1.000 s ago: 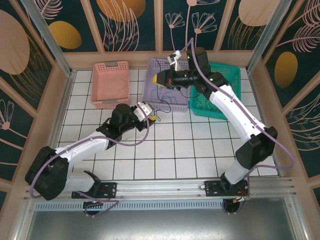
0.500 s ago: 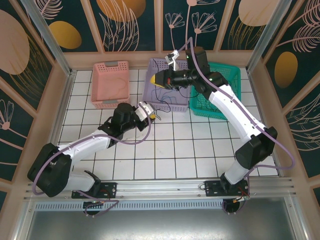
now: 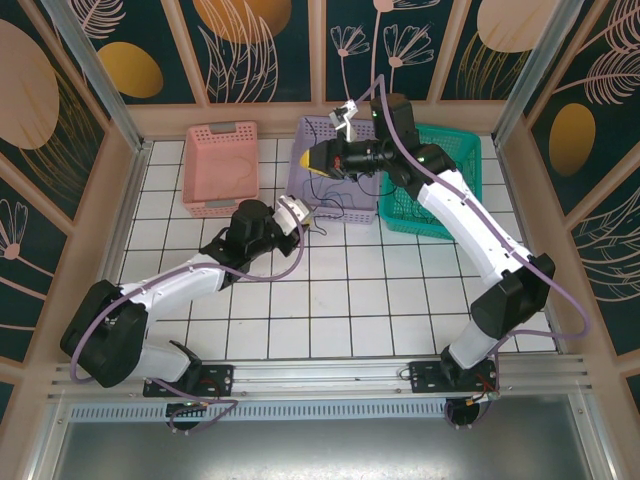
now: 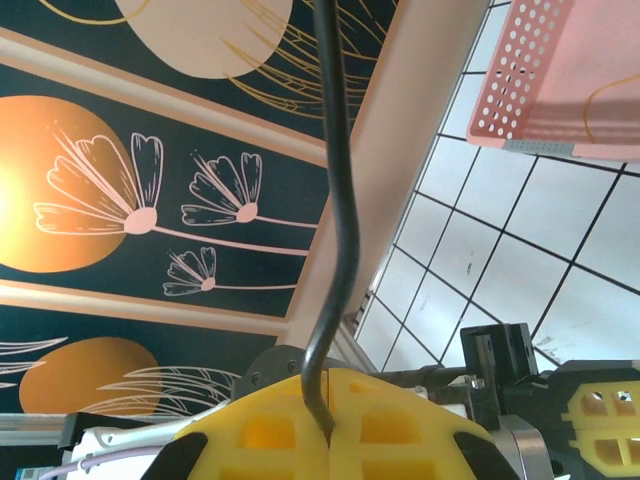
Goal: Untangle the cables
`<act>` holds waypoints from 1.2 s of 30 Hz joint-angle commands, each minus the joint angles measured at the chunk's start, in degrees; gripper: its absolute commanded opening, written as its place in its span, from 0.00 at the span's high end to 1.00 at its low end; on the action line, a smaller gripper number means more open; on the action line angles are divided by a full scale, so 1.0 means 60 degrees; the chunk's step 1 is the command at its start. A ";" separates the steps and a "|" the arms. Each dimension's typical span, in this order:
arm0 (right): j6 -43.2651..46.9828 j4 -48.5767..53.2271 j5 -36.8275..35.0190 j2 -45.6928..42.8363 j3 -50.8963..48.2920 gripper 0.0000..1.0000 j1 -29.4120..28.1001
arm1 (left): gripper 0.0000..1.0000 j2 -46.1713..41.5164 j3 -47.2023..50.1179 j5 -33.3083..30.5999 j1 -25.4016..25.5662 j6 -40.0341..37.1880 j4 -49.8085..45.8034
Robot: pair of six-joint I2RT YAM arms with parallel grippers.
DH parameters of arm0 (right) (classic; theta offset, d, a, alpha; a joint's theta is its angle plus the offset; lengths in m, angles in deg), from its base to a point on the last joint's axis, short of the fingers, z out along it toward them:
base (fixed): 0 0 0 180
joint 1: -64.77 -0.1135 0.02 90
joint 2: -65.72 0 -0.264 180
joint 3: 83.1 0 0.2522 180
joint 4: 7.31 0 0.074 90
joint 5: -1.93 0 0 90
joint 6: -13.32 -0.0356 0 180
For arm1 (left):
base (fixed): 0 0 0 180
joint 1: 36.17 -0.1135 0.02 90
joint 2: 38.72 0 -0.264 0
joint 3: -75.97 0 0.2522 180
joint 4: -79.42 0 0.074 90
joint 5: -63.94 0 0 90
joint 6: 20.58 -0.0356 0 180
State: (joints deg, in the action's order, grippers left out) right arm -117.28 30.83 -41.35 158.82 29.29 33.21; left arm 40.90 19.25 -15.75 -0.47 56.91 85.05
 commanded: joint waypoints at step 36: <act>-0.3990 -0.7020 -0.7192 -0.4982 -0.6524 1.00 0.3947 | 1.00 -0.4701 0.4567 -0.4706 -0.0090 2.0991 -0.0273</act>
State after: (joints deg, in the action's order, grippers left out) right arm -139.38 -4.49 -81.55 131.10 -9.99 55.57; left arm 12.96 44.74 -40.08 -0.58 176.64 89.38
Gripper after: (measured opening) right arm 0.051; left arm 0.067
